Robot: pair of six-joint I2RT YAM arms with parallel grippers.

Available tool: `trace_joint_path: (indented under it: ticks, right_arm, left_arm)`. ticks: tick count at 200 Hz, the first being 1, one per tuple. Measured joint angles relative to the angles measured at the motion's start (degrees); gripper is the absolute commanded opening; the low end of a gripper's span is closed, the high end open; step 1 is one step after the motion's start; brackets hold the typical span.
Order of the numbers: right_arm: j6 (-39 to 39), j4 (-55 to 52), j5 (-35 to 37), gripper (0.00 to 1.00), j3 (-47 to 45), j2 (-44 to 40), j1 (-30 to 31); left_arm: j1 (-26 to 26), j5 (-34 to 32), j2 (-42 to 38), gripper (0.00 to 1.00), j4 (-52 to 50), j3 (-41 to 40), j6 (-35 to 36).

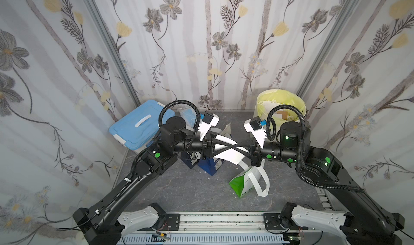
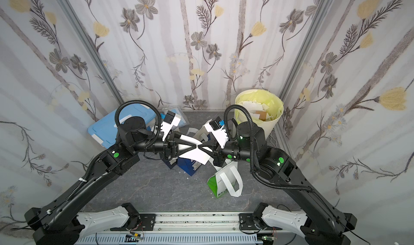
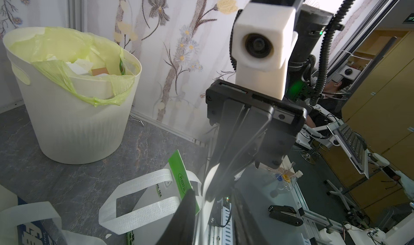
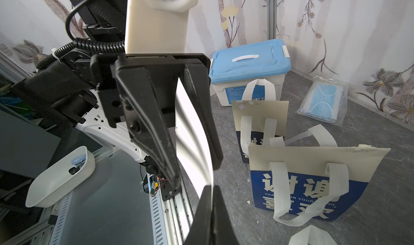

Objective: Shred takeout receipts and throw away
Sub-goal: Shred the takeout receipt.

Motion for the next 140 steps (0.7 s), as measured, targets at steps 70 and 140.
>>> trace_joint_path:
  ticks: [70, 140]
  right_arm:
    - [-1.57, -1.31, 1.05, 0.00, 0.76, 0.63, 0.44]
    - [-4.07, -2.91, 8.83, 0.00, 2.91, 0.76, 2.97]
  left_arm:
    - [0.00, -0.96, -0.24, 0.11, 3.78, -1.31, -3.65]
    - [-0.63, -5.62, 0.74, 0.00, 3.63, 0.28, -8.41]
